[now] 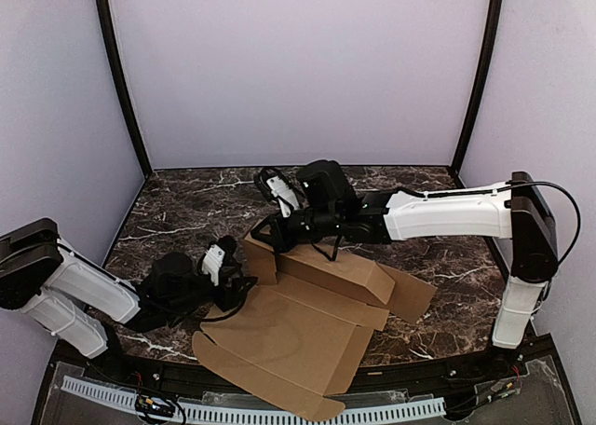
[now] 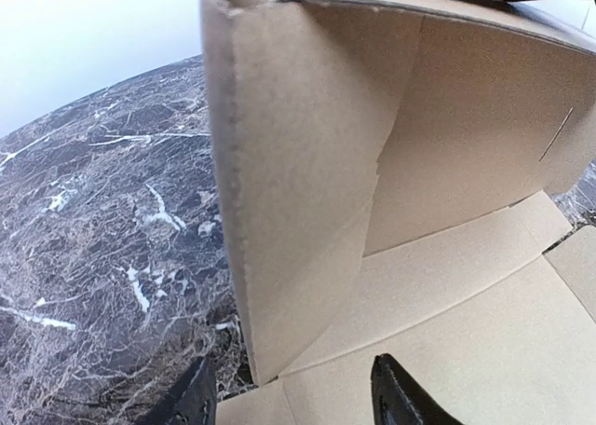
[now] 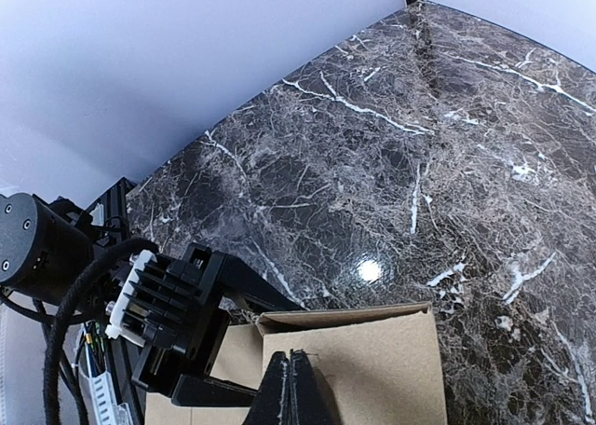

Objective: Fold the paper box

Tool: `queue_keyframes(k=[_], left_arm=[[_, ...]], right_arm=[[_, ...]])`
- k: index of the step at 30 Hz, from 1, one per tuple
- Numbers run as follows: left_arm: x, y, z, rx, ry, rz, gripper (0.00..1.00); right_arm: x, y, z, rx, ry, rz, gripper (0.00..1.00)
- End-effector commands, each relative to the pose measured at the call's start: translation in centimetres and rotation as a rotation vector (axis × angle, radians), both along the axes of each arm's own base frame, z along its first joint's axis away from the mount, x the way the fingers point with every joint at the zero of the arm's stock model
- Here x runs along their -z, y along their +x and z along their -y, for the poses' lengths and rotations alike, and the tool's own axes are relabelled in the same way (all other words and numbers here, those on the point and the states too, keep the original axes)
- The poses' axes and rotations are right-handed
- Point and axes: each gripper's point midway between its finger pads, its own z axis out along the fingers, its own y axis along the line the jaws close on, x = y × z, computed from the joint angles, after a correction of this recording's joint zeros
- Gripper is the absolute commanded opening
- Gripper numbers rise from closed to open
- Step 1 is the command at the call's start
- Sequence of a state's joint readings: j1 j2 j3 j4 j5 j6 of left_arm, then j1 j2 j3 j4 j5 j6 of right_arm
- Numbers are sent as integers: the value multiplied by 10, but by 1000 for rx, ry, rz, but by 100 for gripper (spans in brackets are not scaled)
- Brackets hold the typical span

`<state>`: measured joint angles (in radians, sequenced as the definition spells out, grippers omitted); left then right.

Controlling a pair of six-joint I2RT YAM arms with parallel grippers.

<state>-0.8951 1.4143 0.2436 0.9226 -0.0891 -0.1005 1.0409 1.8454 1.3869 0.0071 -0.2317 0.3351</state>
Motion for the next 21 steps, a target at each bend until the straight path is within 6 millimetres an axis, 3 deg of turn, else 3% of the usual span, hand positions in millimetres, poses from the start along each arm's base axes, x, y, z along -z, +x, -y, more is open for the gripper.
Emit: queue_keyframes(k=[1, 2, 3, 9, 10, 12, 21], left_arm=[[0, 2, 7, 24, -32, 70, 61], [-6, 3, 9, 23, -63, 95, 62], [2, 5, 10, 21, -50, 86, 66], [4, 12, 10, -8, -92, 150, 73], [-1, 14, 9, -18, -109, 176, 77], [-3, 15, 9, -18, -110, 209, 96], [5, 21, 31, 40, -119, 207, 98]], right_arm=[[30, -12, 13, 1, -91, -56, 0], [28, -12, 14, 2, -90, -55, 0], [28, -11, 15, 5, -89, -53, 0], [27, -12, 20, 14, -98, -57, 0], [27, -13, 20, 14, -99, -58, 0], [28, -13, 20, 16, -104, -62, 0], [28, -12, 22, 26, -111, -70, 0]])
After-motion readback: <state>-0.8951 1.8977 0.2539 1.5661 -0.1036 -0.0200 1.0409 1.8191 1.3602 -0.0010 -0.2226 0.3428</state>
